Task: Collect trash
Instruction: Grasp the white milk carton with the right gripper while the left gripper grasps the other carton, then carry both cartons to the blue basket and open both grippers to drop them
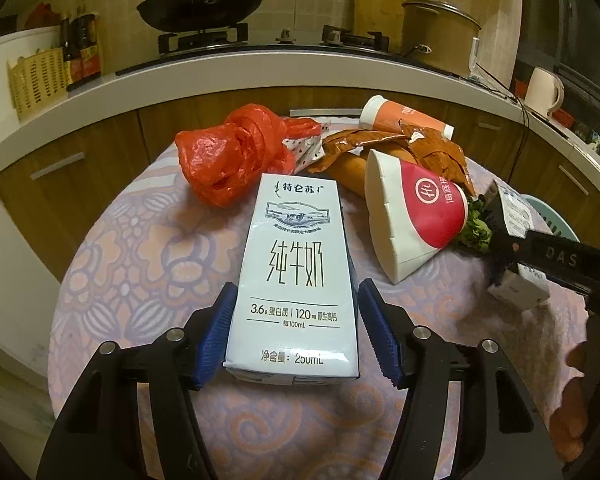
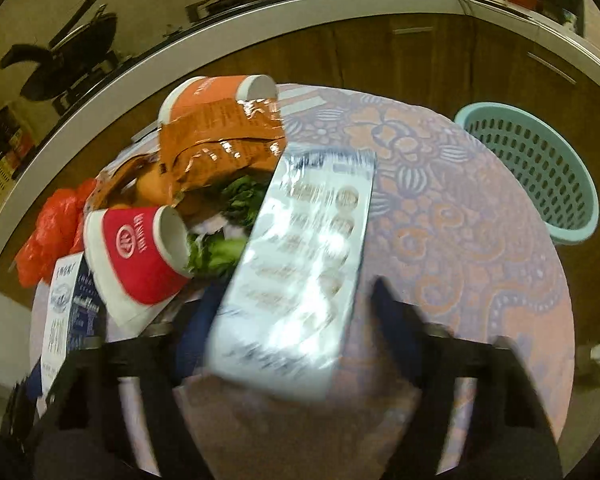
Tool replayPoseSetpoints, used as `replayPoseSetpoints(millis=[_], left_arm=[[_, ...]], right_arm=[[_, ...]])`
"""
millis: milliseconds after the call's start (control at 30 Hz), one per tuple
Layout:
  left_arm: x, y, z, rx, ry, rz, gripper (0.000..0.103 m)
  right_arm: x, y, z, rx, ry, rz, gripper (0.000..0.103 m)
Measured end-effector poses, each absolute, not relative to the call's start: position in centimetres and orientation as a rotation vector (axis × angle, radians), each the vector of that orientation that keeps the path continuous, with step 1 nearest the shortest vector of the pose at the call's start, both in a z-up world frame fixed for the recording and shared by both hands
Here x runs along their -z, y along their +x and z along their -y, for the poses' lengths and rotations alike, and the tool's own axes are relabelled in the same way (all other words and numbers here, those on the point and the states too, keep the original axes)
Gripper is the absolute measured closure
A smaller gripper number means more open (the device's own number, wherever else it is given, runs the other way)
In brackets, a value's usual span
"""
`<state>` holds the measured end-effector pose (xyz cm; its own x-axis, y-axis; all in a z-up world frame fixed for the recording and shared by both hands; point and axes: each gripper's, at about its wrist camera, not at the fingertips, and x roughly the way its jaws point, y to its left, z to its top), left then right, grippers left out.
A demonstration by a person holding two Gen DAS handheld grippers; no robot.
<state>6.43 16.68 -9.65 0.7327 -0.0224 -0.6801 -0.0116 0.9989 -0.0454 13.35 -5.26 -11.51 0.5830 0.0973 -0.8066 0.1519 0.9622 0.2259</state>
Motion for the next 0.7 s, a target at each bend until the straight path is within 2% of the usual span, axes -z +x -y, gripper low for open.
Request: replayPoseSetpoints(millis=[200,700], left_arm=[[9.4,5.1,-17.4,0.035,-0.109,-0.750,0.046],[5.0,1.1,-16.0,0.096,-0.245,-0.647,0.047]], right_arm=[[11.2,11.4,6.7,-0.058,0.224,-0.950,0.052],[7.2,8.8,12.4,-0.083,0.222,-0.817,0.053]])
